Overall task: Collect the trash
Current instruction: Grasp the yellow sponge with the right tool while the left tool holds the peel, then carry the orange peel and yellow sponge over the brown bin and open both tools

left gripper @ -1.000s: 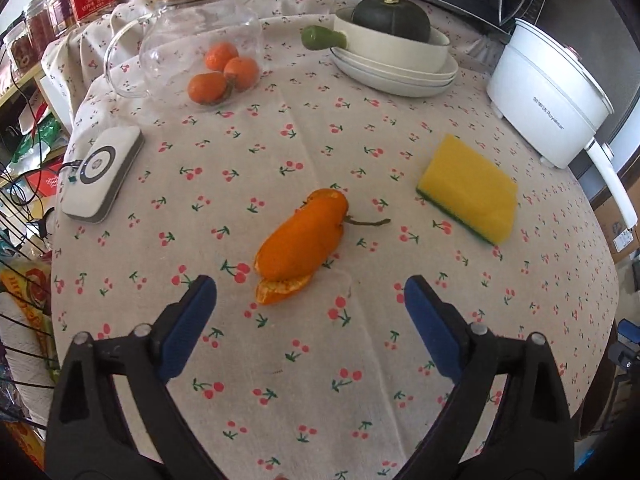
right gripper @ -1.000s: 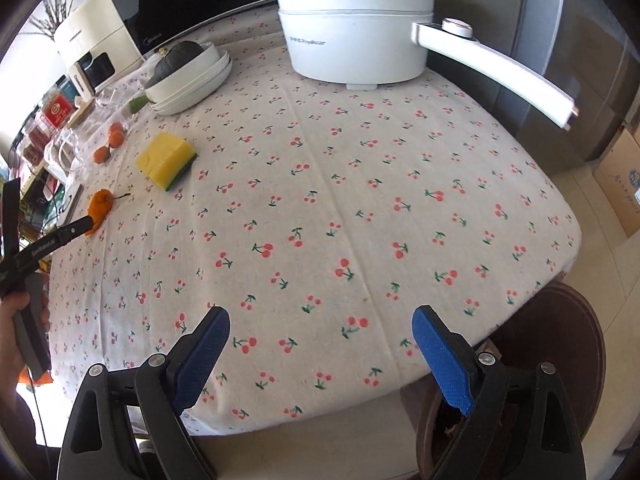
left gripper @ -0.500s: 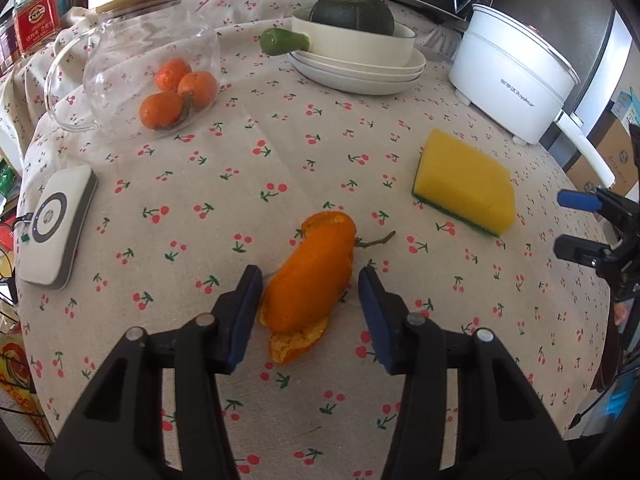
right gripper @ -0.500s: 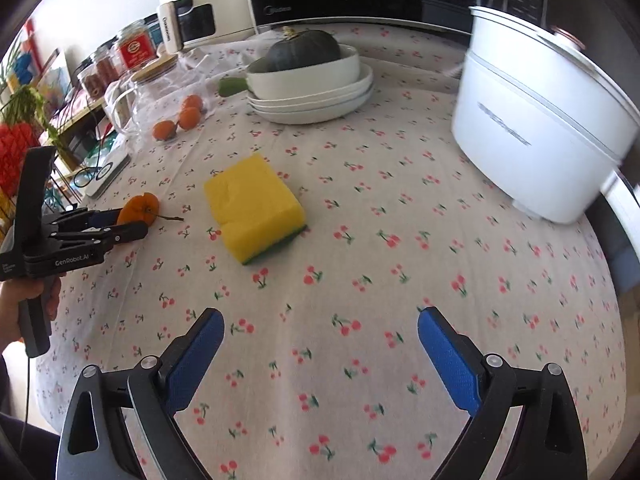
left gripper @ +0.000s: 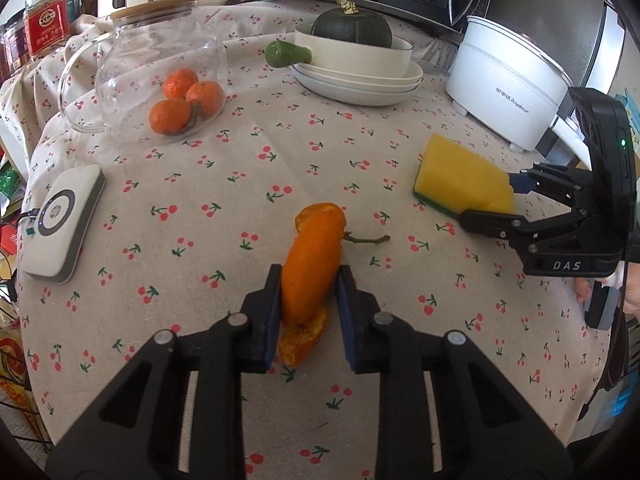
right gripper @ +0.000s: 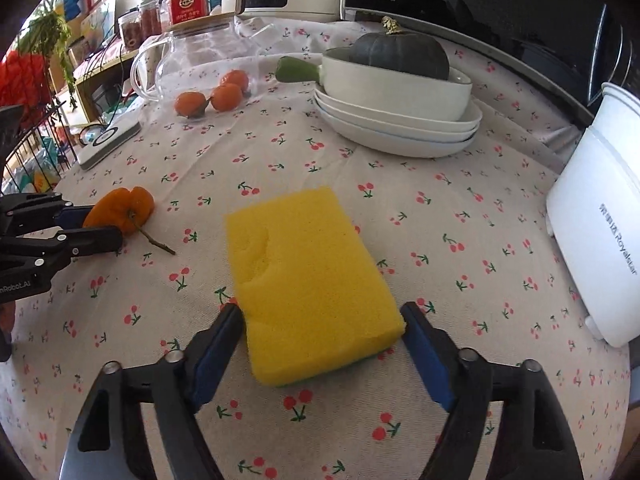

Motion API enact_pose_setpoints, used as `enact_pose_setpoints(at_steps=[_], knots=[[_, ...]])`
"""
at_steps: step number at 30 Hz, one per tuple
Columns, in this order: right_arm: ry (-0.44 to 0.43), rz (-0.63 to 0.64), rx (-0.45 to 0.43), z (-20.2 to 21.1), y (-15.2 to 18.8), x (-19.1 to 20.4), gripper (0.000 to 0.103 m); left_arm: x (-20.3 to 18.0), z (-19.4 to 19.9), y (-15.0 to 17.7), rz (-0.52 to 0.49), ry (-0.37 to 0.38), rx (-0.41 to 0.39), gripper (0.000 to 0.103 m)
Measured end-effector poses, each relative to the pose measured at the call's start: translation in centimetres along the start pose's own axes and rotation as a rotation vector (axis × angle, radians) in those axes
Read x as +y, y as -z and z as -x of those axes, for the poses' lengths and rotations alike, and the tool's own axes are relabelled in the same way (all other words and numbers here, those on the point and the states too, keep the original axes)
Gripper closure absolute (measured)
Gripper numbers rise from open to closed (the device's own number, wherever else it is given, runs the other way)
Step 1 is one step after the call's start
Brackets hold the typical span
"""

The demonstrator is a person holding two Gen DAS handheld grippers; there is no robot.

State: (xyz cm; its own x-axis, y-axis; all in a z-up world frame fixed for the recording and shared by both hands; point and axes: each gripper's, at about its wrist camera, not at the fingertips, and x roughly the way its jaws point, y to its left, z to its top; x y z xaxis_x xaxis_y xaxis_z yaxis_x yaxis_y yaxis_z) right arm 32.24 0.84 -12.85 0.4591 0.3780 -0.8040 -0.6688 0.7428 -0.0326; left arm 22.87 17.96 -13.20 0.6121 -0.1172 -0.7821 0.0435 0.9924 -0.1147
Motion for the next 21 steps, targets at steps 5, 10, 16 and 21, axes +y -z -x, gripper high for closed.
enact_pose_setpoints(at_steps=[5, 10, 16, 21], knots=[[-0.027, -0.078, 0.020, 2.7, 1.0, -0.5, 0.039, -1.6, 1.1, 0.0, 0.005, -0.008, 0.022, 0.082], [0.013, -0.110, 0.012, 7.6, 3.1, -1.3, 0.039, -5.3, 3.3, -0.2, -0.036, 0.008, 0.010, 0.082], [0.065, -0.151, -0.002, 13.8, 6.1, -2.0, 0.039, -10.5, 6.4, 0.6, -0.090, 0.063, -0.005, 0.082], [0.101, -0.187, -0.023, 18.4, 9.1, -2.4, 0.039, -14.2, 8.5, 1.9, -0.117, 0.112, -0.002, 0.082]])
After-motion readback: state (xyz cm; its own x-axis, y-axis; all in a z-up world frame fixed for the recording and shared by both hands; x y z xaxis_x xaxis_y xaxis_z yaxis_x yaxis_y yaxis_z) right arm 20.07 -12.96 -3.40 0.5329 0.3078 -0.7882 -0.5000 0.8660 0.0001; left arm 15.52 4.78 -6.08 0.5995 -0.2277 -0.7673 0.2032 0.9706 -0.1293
